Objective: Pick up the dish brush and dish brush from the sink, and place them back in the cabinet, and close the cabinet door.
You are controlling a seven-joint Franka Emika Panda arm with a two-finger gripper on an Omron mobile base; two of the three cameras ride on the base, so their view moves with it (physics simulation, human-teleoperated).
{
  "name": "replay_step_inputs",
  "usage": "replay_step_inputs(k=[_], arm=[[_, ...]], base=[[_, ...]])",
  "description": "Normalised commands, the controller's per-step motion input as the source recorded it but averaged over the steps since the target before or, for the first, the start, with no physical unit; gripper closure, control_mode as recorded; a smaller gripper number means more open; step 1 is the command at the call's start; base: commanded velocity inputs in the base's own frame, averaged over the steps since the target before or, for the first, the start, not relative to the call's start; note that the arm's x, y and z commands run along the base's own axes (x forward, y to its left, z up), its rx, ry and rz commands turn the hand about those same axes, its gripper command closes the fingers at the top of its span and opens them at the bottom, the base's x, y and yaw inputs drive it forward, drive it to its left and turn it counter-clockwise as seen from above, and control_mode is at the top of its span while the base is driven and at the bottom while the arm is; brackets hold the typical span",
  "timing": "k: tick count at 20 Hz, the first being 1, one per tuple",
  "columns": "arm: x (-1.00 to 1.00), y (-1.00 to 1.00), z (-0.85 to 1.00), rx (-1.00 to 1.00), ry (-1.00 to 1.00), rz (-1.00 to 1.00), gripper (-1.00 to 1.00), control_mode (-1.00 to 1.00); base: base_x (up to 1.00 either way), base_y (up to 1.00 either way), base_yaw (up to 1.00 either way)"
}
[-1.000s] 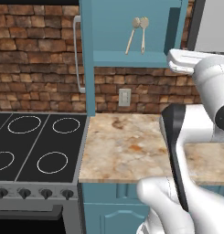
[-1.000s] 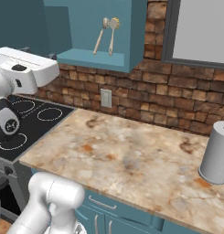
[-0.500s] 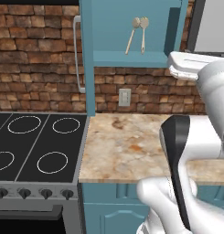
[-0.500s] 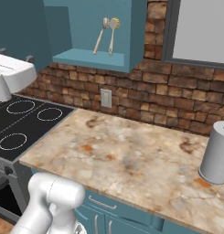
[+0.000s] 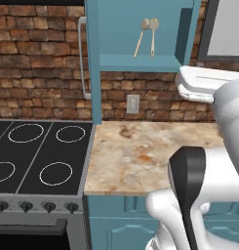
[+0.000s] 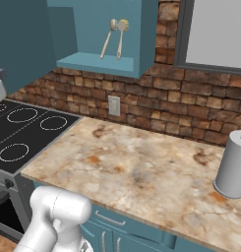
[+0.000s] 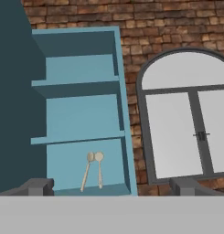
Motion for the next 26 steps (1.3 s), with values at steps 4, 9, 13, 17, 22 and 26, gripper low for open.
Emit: replay_step_inputs(k=[4,9,13,17,22,26], arm=[[-0.36,0.44,0.0,0.0,0.02,0.02,-1.0,-1.0],[-0.21,0.48,0.0,0.0,0.03,0.03,-1.0,-1.0],[-0.1,0.47,0.0,0.0,0.03,0.03,-1.0,-1.0],[-0.01,0.39,-0.02,0.0,0.02,0.04,-1.0,-1.0],[0.0,0.36,-0.17,0.0,0.01,0.05,-1.0,-1.0],[0.0,0.33,-0.3,-0.01,0.0,0.07,-1.0,-1.0]], base=[[0.0,0.0,0.0],[0.0,0.0,0.0],[0.0,0.0,0.0],[0.0,0.0,0.0],[0.0,0.0,0.0],[0.0,0.0,0.0]])
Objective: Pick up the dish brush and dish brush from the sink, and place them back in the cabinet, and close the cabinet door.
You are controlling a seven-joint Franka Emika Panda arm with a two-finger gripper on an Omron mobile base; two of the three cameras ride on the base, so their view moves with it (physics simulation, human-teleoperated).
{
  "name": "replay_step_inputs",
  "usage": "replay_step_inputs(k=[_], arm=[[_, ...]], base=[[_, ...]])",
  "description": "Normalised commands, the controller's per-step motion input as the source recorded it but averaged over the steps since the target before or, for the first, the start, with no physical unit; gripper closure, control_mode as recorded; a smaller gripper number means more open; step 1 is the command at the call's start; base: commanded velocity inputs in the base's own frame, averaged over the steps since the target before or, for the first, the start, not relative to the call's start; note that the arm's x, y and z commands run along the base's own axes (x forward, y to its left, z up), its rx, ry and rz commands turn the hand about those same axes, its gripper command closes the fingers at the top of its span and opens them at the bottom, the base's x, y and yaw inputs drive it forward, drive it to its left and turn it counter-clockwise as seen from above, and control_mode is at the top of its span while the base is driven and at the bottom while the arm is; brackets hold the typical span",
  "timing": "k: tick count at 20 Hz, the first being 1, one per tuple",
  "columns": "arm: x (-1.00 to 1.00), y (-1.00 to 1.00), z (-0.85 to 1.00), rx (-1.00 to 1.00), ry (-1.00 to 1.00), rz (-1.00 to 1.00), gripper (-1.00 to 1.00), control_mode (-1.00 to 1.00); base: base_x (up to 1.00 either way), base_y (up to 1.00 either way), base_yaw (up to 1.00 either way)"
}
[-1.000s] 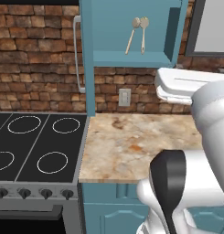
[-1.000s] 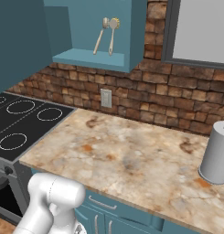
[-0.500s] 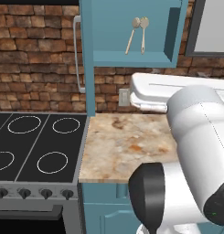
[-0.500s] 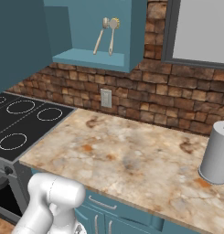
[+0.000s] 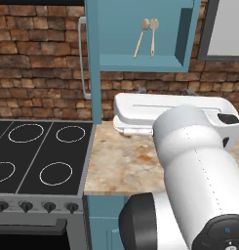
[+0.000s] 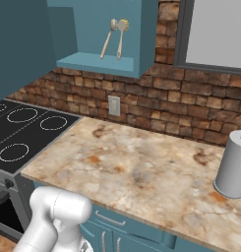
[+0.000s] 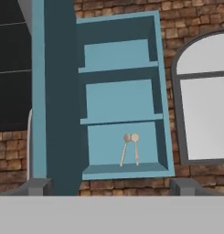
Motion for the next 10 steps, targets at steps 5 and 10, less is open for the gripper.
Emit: replay_step_inputs(k=[5,10], arm=[[0.0,0.36,-0.17,0.0,0.0,0.06,-1.0,-1.0],[0.05,0.44,-0.04,0.0,0.0,0.04,-1.0,-1.0]], base=[[0.0,0.0,0.0],[0.0,0.0,0.0]])
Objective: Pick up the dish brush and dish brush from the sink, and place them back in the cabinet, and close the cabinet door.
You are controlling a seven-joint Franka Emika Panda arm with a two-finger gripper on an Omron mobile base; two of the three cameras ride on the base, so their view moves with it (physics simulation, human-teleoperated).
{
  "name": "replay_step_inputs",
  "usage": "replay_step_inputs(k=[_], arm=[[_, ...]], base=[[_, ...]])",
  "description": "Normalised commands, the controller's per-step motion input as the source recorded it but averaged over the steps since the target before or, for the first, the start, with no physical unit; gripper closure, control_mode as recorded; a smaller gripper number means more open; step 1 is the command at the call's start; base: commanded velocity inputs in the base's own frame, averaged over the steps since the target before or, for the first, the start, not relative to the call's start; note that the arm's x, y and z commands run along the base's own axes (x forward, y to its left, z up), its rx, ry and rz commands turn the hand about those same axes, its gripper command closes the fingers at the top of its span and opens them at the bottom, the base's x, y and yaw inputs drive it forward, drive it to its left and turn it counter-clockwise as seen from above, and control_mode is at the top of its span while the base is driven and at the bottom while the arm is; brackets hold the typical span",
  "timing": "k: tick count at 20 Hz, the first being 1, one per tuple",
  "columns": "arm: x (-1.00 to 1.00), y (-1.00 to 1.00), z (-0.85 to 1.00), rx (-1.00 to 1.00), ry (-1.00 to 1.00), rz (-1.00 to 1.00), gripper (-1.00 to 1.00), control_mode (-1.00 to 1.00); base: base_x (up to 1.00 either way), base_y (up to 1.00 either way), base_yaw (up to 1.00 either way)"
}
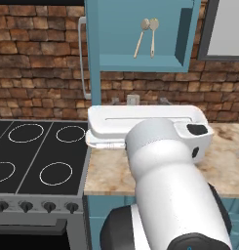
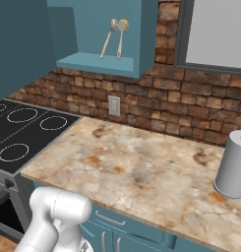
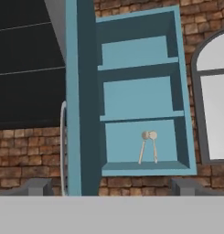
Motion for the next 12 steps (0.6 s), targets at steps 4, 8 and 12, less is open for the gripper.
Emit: replay_step_inputs(k=[4,8,12], arm=[[0.09,0.39,-0.08,0.0,0.0,0.03,-1.0,-1.0],[0.06,0.34,-0.18,0.0,0.03,0.04,-1.0,-1.0],[0.15,0.35,-0.16,0.0,0.03,0.0,-1.0,-1.0]], base=[[0.0,0.0,0.0],[0.0,0.0,0.0],[0.0,0.0,0.0]])
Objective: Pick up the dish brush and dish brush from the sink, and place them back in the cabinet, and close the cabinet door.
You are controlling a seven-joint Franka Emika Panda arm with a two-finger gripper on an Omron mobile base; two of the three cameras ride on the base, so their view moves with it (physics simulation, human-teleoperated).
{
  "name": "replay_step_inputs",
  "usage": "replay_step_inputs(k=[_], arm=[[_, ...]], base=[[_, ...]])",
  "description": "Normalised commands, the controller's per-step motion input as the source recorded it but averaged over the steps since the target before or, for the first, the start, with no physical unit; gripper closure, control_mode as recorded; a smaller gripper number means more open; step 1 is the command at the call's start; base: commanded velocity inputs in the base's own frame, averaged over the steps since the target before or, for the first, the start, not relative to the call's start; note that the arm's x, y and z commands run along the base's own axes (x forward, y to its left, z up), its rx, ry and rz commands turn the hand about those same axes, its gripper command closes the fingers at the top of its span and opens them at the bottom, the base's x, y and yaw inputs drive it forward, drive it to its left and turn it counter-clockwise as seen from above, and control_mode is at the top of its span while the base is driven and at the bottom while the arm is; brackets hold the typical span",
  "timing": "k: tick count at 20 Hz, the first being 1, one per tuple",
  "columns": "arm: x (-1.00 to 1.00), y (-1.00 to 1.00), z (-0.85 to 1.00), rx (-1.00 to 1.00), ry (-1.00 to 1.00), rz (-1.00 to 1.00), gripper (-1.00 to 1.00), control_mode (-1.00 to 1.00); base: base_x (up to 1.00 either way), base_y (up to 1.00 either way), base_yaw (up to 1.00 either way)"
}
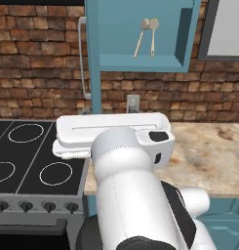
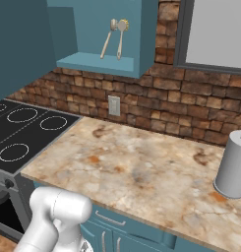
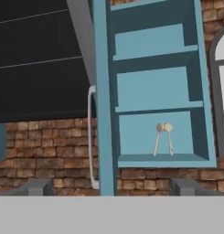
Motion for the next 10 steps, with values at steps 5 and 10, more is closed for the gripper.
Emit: replay_step_inputs(k=[5,10], arm=[[0.21,0.32,-0.07,0.0,0.02,0.0,-1.0,-1.0],[0.14,0.14,0.0,0.0,0.0,0.0,-1.0,-1.0]], base=[[0.0,0.0,0.0],[0.0,0.0,0.0]])
